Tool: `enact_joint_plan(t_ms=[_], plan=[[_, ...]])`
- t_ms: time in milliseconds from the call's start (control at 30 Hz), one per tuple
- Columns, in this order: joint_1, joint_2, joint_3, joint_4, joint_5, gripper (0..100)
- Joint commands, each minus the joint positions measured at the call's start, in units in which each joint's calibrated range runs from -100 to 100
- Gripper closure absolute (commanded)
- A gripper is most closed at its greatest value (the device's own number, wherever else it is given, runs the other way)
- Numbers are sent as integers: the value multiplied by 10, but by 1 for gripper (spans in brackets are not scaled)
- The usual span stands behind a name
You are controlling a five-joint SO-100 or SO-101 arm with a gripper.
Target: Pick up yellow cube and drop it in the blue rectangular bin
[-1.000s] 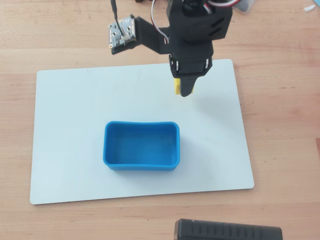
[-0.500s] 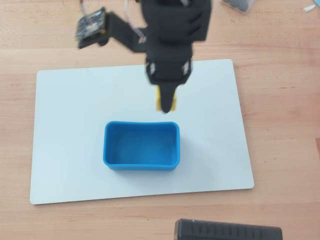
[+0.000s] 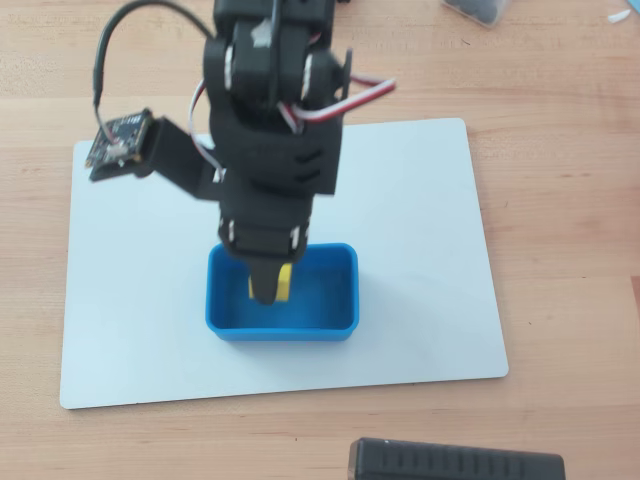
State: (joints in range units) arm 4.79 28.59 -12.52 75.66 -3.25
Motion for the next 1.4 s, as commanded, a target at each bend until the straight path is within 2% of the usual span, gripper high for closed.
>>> enact_joint_plan(t_ms=[0, 100, 233, 333, 433, 600, 867, 1000, 1233, 1367], plan=[[12, 9, -145, 19, 7, 95], [11, 10, -148, 20, 7, 93], [12, 13, -148, 26, 4, 78], [12, 7, -152, 41, 4, 78], [10, -8, -153, 66, 4, 79], [10, -63, -149, 102, 3, 89], [4, -228, -108, 149, 3, 99], [-13, -338, 9, 132, 3, 100], [-42, -605, 445, -58, 7, 100], [-42, -701, 625, -146, 9, 100]])
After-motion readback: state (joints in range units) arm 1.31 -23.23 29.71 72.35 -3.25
